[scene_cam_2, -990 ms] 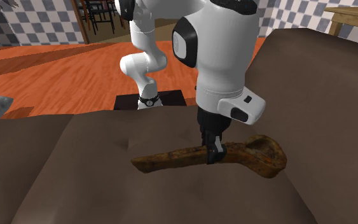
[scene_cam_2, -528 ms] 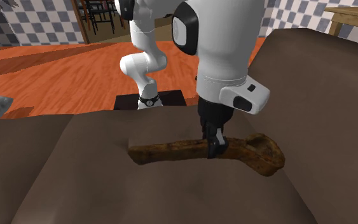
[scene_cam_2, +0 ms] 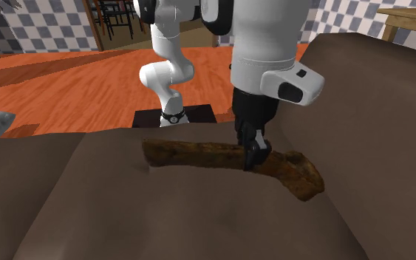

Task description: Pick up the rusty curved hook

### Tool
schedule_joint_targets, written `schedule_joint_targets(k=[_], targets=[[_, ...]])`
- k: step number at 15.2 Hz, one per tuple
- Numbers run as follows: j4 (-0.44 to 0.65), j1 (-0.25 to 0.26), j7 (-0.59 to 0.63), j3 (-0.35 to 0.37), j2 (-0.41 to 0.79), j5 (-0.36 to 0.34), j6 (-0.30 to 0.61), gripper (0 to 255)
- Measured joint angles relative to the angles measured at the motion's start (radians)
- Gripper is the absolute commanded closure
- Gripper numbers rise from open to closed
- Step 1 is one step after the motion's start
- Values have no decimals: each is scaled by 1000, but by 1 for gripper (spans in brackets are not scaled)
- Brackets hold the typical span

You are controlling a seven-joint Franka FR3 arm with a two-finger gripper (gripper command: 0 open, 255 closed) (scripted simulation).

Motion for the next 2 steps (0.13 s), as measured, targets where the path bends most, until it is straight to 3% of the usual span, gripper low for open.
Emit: schedule_joint_targets(k=[2], targets=[[27, -1, 0, 0, 4, 0, -22, 255]])
